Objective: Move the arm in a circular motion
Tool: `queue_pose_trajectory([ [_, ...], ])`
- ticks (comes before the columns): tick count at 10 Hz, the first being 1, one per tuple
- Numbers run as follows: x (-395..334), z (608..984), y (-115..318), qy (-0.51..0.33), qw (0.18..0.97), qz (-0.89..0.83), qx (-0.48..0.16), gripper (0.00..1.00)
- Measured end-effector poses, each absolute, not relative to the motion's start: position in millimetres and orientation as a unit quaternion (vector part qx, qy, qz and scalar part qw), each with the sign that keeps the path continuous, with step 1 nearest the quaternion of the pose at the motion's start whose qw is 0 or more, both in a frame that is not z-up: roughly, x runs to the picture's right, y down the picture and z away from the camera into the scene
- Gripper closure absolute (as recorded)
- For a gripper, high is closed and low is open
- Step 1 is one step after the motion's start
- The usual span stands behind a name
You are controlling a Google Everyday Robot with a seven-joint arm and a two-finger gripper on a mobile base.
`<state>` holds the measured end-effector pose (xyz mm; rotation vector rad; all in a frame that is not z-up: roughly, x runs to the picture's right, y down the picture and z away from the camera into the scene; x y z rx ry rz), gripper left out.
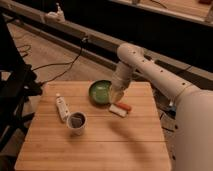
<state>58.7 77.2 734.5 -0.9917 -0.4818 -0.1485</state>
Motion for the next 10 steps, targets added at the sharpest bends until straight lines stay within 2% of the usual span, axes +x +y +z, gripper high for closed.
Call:
queue_pose_trajectory([
  [2, 98.4, 707.6, 101.8, -0.184, 0.857, -0.006, -0.481, 1.00],
  [5, 184.3, 700.3, 109.8, -0.089, 0.875, 0.087, -0.467, 1.00],
  [7, 235.2, 715.6, 96.2, -0.031, 0.882, 0.118, -0.455, 1.00],
  [10, 215.0, 767.6, 61.4, -0.030, 0.890, 0.071, -0.449, 1.00],
])
